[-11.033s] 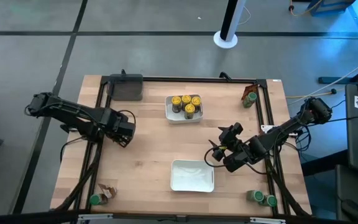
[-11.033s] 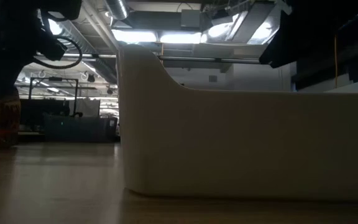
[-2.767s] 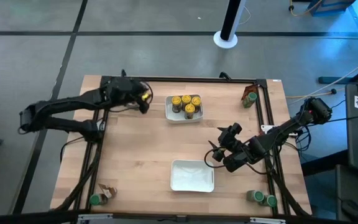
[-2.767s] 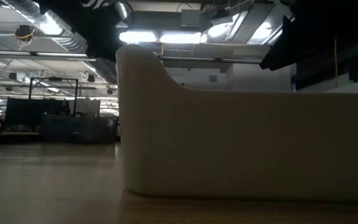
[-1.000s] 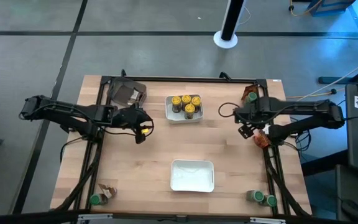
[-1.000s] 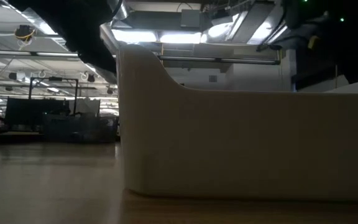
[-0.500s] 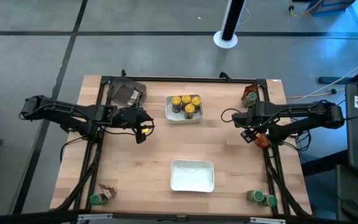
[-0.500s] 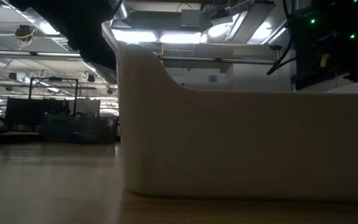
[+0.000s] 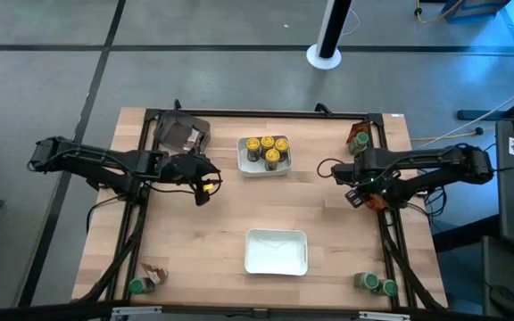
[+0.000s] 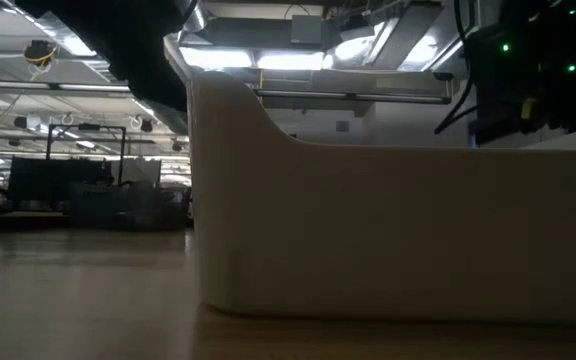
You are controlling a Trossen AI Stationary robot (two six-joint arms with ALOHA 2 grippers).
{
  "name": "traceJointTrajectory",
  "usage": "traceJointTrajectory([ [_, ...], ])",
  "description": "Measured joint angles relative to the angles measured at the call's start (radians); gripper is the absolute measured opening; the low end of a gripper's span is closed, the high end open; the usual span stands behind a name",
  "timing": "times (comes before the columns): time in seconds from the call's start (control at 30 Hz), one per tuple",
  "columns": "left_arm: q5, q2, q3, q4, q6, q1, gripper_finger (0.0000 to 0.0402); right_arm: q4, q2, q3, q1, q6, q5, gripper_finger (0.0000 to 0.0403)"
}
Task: Sort spices by type
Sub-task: Put the orange seasoning pack into the black bin
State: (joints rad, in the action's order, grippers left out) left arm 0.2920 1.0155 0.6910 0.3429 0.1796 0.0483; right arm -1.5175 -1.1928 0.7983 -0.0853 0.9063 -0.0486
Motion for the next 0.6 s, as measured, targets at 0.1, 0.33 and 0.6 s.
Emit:
traceJointTrajectory([
  [0.1,0.000,0.000,0.000,-0.009,0.000,0.000,0.0143,0.000,-0.007,-0.001,0.000,-0.012,0.013,0.0124],
  [0.33,0.000,0.000,0.000,-0.016,-0.004,0.000,0.0143,0.000,-0.010,0.000,0.000,-0.062,0.040,0.0016],
  [0.6,0.000,0.000,0.000,-0.014,-0.004,0.000,0.0143,-0.001,-0.010,0.077,0.001,-0.110,0.095,0.0010],
])
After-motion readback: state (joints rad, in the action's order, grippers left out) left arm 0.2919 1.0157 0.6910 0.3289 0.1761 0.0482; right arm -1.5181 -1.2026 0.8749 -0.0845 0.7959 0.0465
